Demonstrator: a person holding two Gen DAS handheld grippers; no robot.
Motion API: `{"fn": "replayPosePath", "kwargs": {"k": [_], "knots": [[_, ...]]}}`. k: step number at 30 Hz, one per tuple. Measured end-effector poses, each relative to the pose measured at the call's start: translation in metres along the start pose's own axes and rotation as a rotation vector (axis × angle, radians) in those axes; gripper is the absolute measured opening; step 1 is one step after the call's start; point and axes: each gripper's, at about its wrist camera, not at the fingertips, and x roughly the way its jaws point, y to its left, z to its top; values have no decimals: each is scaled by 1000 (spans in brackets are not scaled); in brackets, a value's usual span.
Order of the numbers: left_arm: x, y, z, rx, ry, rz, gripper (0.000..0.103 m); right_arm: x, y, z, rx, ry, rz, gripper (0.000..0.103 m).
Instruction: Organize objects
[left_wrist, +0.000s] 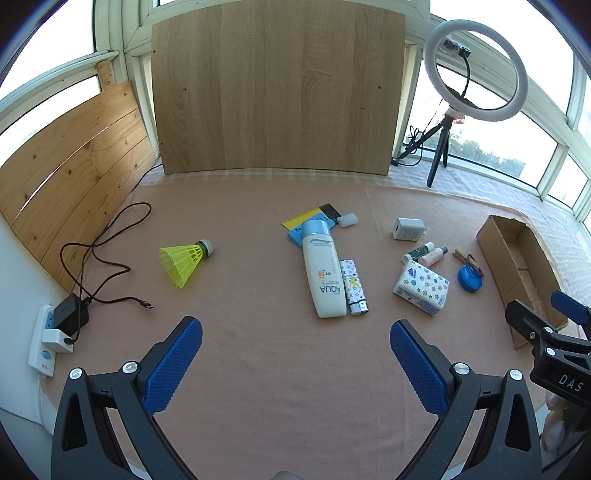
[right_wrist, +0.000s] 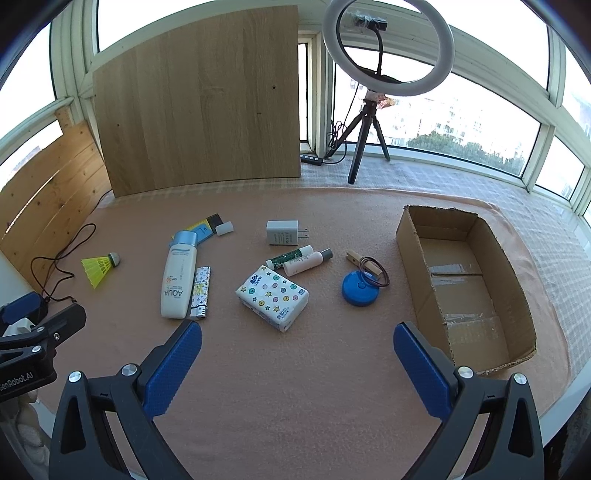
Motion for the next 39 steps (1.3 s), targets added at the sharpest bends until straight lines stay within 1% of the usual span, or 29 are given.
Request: {"fn": "replayPosePath", "kwargs": {"k": [39], "knots": [[4,-5,1,11,8,-14,103,4,-1,0,4,24,-4,102]]}}
